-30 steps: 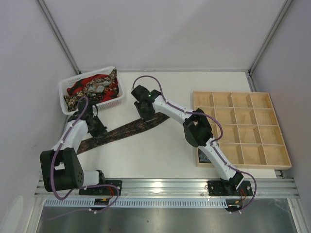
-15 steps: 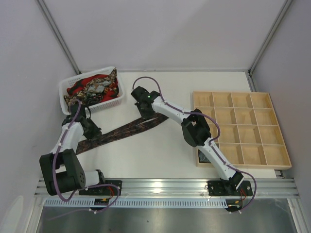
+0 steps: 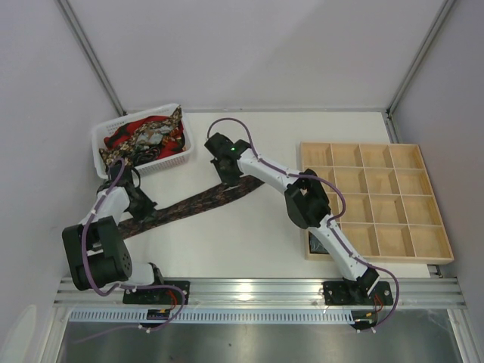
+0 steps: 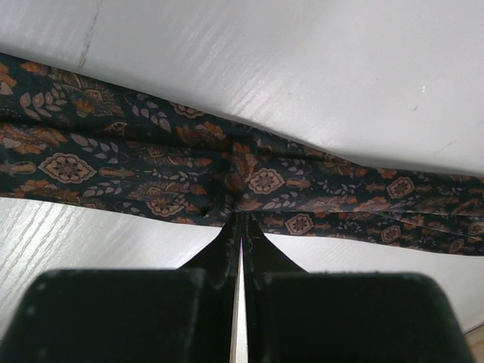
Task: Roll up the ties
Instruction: Flatten the tie
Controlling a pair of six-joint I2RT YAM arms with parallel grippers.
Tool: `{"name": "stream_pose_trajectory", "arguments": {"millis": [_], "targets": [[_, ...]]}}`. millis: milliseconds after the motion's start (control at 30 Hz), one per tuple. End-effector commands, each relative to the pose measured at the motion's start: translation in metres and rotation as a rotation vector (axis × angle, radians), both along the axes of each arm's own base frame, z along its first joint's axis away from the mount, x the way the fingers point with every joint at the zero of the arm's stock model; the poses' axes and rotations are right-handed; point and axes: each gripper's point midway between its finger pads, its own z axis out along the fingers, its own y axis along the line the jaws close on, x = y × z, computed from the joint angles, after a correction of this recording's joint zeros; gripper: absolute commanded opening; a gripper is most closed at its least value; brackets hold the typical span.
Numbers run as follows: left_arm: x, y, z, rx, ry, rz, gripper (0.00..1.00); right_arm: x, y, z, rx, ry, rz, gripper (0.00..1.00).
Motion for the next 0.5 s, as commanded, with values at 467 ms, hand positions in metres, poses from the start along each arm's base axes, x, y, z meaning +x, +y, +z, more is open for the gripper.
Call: {"name": "stream_pose_trajectory", "arguments": {"millis": [467], "targets": [[0.004,0.014,-0.005,0.003,0.002,0.018,0.01,-0.035,-0.007,0.054,0.004,0.018,0.056,0.00]]}}
